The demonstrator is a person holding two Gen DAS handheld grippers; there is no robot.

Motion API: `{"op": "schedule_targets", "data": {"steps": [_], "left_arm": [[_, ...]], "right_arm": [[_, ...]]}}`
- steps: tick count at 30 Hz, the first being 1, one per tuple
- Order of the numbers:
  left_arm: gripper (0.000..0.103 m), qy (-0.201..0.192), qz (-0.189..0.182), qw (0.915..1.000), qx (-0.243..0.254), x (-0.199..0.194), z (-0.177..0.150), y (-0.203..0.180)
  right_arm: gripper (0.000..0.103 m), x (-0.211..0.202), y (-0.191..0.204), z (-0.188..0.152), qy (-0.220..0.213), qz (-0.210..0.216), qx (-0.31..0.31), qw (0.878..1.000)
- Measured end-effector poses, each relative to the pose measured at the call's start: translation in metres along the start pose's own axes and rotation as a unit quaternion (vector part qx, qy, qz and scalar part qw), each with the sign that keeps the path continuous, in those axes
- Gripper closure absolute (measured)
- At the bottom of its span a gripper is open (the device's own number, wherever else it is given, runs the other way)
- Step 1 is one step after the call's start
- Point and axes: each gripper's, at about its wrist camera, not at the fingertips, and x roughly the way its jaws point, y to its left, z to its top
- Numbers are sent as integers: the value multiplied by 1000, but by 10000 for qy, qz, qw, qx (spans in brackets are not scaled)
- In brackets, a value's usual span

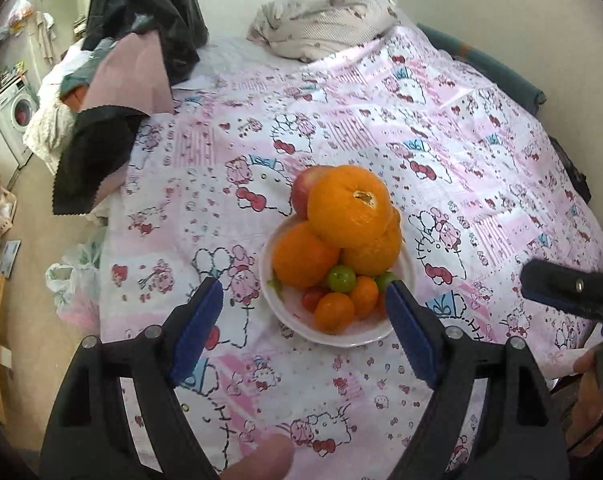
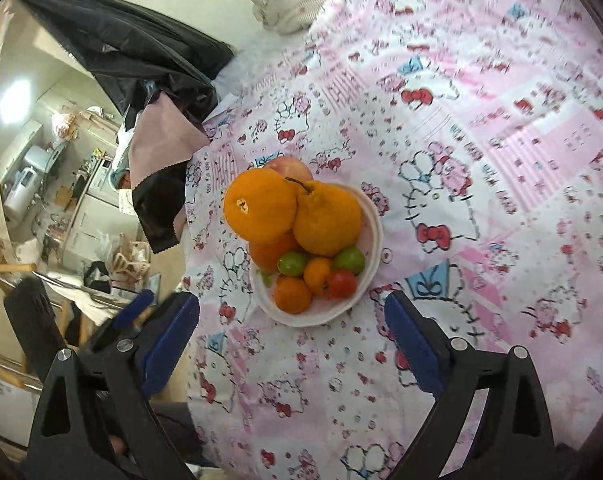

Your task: Organize fruits

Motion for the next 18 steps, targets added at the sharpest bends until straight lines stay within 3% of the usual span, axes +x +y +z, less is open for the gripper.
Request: {"op": "schedule_targets", "data": {"steps": [10, 18], "left_arm": [[20, -244, 116, 9995, -176, -47, -34, 11], [11, -491, 233, 9977, -399, -71, -49, 16]], "right_arm": [[5, -28, 22, -37, -452, -704, -766, 9935], [0, -35, 30, -54, -823, -1057, -1100, 9849]]}}
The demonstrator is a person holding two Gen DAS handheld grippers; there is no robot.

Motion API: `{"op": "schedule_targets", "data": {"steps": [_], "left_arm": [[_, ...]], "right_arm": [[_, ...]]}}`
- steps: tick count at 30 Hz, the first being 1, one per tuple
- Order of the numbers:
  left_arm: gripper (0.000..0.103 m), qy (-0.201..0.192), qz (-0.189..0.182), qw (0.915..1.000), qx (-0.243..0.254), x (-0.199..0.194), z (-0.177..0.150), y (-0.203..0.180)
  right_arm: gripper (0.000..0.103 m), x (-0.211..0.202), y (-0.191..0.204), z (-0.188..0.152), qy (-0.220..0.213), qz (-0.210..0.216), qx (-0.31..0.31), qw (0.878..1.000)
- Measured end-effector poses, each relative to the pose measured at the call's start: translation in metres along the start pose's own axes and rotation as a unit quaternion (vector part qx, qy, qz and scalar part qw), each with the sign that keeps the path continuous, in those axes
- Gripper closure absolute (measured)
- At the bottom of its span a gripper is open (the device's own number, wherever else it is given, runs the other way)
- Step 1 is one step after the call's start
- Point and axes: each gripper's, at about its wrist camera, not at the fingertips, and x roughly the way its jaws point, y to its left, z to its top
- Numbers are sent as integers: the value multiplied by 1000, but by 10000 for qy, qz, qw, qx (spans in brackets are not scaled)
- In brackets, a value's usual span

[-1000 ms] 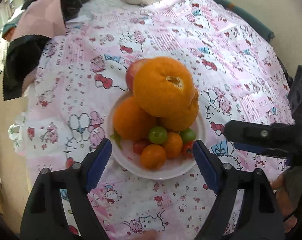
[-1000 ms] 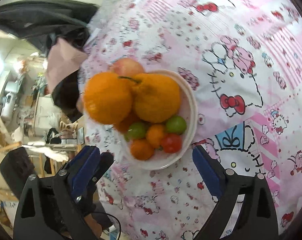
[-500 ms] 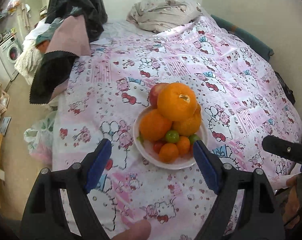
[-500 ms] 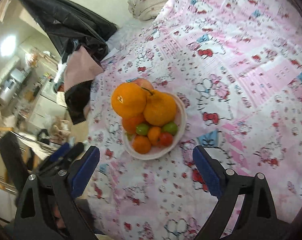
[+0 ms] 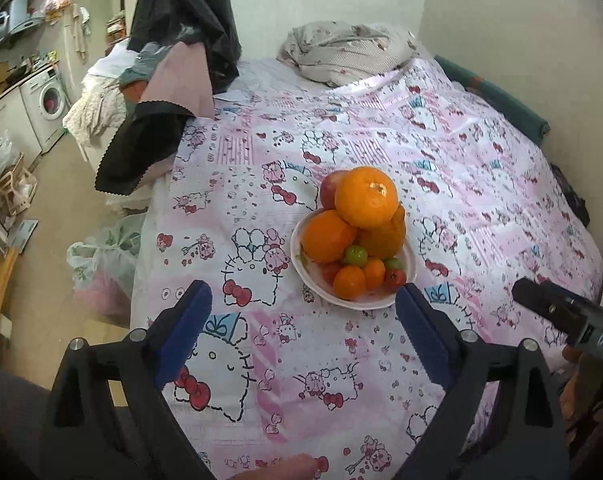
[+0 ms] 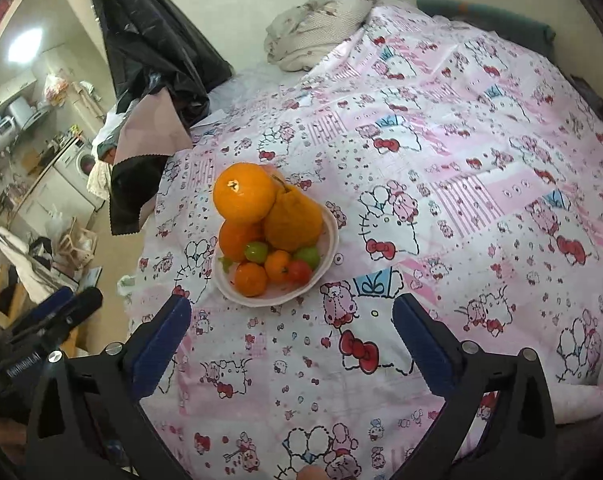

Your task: Organize fruits

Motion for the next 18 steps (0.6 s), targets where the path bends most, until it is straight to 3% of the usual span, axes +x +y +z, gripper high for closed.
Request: {"op": "schedule_targets", "data": {"steps": [4, 18], "left_arm": [[0, -157, 137, 9997, 92, 1, 0, -3], [0, -205, 127, 9995, 183, 8, -4, -13]], "right_arm": [[0, -5, 10, -1, -397, -329, -344, 9981], [0, 4, 26, -3, -517, -643, -683, 9942]]}}
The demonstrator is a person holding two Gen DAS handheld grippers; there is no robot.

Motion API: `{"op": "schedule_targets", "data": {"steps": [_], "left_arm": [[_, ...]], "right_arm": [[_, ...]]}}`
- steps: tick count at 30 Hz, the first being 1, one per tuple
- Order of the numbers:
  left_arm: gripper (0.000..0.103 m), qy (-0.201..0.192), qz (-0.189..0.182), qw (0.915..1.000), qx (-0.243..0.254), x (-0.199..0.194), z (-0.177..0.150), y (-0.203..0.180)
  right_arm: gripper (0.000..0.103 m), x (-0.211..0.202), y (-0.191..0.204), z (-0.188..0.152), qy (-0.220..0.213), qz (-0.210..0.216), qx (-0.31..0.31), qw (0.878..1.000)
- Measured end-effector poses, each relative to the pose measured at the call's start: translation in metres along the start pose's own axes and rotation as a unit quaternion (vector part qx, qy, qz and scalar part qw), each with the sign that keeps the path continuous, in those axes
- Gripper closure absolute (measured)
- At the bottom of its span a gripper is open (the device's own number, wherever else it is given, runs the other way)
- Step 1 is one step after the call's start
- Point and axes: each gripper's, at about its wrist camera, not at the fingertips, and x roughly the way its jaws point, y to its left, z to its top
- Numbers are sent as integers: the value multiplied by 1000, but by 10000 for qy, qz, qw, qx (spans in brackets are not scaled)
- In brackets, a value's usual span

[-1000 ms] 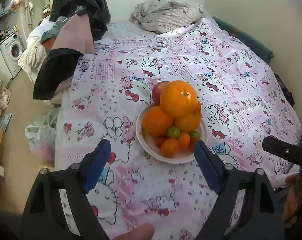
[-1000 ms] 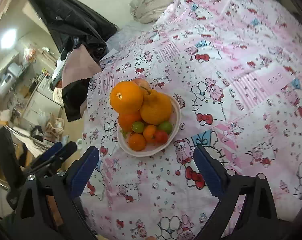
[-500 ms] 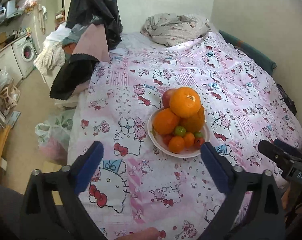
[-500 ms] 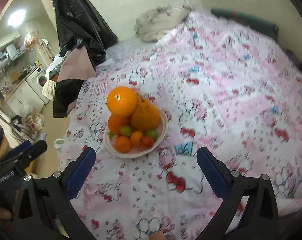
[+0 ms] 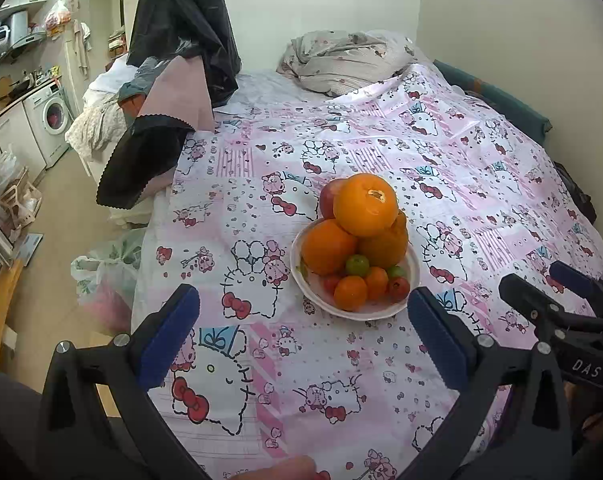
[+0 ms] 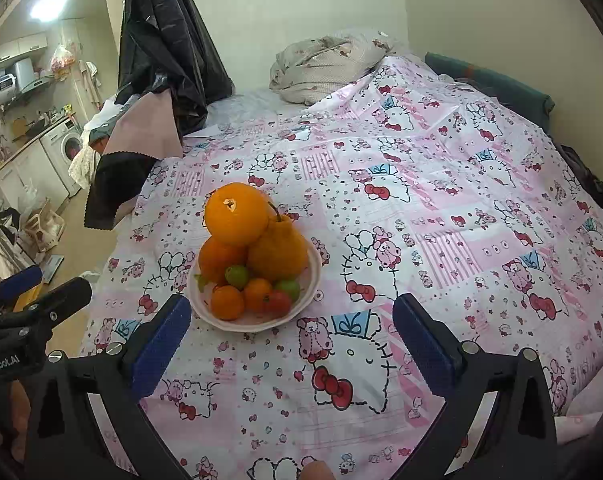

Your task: Organize fruits

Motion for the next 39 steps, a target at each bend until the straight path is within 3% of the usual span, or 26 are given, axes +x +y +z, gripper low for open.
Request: {"op": "schedule_targets", "data": {"steps": [39], "left_arm": [[0, 21, -23, 10000, -21, -1, -2, 1]], "right_arm": [[0, -2, -5, 2, 0, -31, 112, 9999]]}}
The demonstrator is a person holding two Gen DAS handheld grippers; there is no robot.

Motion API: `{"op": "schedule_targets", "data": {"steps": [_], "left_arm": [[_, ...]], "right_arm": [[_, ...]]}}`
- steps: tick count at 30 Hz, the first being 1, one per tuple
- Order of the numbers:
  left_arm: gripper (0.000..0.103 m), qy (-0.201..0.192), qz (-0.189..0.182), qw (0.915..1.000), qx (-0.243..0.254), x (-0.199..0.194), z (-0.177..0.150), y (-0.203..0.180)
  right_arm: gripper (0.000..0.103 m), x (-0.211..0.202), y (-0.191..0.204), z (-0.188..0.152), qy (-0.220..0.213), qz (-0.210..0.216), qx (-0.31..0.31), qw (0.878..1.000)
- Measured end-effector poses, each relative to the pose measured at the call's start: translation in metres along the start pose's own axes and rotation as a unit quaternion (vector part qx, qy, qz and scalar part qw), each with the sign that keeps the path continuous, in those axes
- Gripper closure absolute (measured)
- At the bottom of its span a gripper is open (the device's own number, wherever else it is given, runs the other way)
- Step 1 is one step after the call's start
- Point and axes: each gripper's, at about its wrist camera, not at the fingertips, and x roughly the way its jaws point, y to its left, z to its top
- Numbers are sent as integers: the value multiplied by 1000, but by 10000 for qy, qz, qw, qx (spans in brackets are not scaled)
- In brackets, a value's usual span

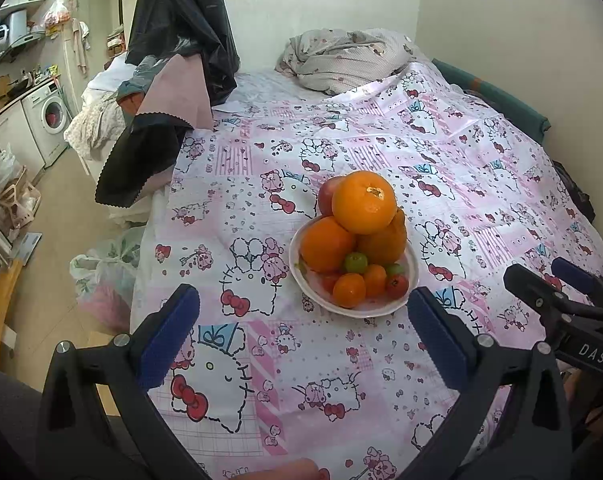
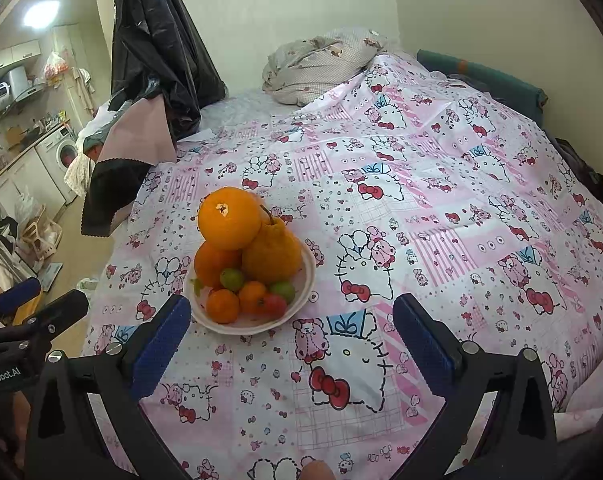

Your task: Organize fruits

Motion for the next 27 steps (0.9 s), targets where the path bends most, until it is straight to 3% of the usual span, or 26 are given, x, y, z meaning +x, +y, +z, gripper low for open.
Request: {"op": "schedule_targets", "data": {"steps": [27], "left_arm": [[0, 77, -19, 9999, -62, 5, -2, -1]], "right_arm": [[0, -2, 2, 0, -21, -30, -64, 10000]]}}
